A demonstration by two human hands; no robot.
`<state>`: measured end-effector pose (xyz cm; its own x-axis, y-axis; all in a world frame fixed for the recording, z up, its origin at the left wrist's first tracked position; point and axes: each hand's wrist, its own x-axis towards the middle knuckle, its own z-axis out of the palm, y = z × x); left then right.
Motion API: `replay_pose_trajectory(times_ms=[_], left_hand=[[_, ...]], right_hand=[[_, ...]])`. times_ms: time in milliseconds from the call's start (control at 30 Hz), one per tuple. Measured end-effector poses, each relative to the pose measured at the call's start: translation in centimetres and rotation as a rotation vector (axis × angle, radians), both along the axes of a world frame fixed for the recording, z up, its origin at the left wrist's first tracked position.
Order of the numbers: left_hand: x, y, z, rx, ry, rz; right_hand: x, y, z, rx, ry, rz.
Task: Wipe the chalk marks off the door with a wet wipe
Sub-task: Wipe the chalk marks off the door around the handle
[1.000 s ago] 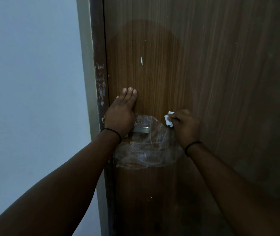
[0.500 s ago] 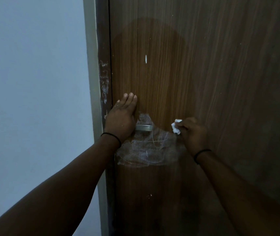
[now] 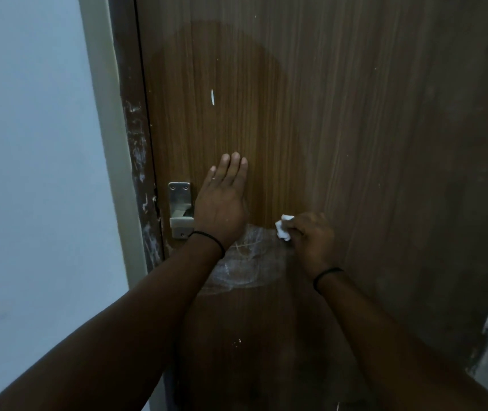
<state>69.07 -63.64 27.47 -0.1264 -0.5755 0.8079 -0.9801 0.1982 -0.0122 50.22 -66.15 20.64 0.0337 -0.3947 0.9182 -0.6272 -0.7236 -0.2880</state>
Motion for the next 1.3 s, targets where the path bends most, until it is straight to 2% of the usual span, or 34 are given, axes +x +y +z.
replay_pose_trajectory(times_ms=[167, 300, 367, 533, 633, 700, 767, 900, 1000, 1067, 1167, 1300], left_hand=[[-0.7, -0.6, -0.7, -0.005, 0.031, 0.017], [-1.0, -0.5, -0.6, 0.001, 0.04, 0.04], [-0.9, -0.3, -0.4, 0.005, 0.031, 0.042], [-0.7, -0.1, -0.1, 0.018, 0.0, 0.057], [-1.1, -0.1, -0.3, 0.016, 0.012, 0.074], [-1.3, -0.1, -0.4, 0.021, 0.013, 0.08], [-1.0, 0.0, -0.4, 0.027, -0.011, 0.072], [-0.5, 0.2, -0.3, 0.037, -0.048, 0.064], [-0.6, 0.2, -0.4, 0.043, -0.032, 0.062], [-0.6, 0.2, -0.4, 0.044, -0.027, 0.066], [-0.5, 0.3, -0.4, 0.042, -0.023, 0.055], [-0.7, 0.1, -0.4, 0.041, -0.029, 0.053]], right_hand=[[-3.4, -1.5, 2.1, 0.044, -0.124, -0.149], [-1.1, -2.1, 6.1, -0.033, -0.203, -0.103], [-0.2, -2.0, 6.6, 0.001, -0.248, -0.064], [-1.9, -1.3, 0.8, 0.176, -0.369, -0.074], [-1.9, -0.3, -4.1, 0.299, -0.306, -0.075], [-1.7, 0.1, -4.9, 0.357, -0.266, -0.032], [-1.4, -0.1, -2.7, 0.341, -0.305, -0.036], [-0.4, -1.6, 6.4, 0.185, -0.415, -0.017], [1.6, -2.3, 12.6, 0.082, -0.304, -0.03], [2.7, -2.1, 14.2, -0.001, -0.215, -0.06], [1.9, -2.2, 11.9, 0.027, -0.283, -0.092], [-0.6, -1.9, 2.9, 0.237, -0.484, -0.139]])
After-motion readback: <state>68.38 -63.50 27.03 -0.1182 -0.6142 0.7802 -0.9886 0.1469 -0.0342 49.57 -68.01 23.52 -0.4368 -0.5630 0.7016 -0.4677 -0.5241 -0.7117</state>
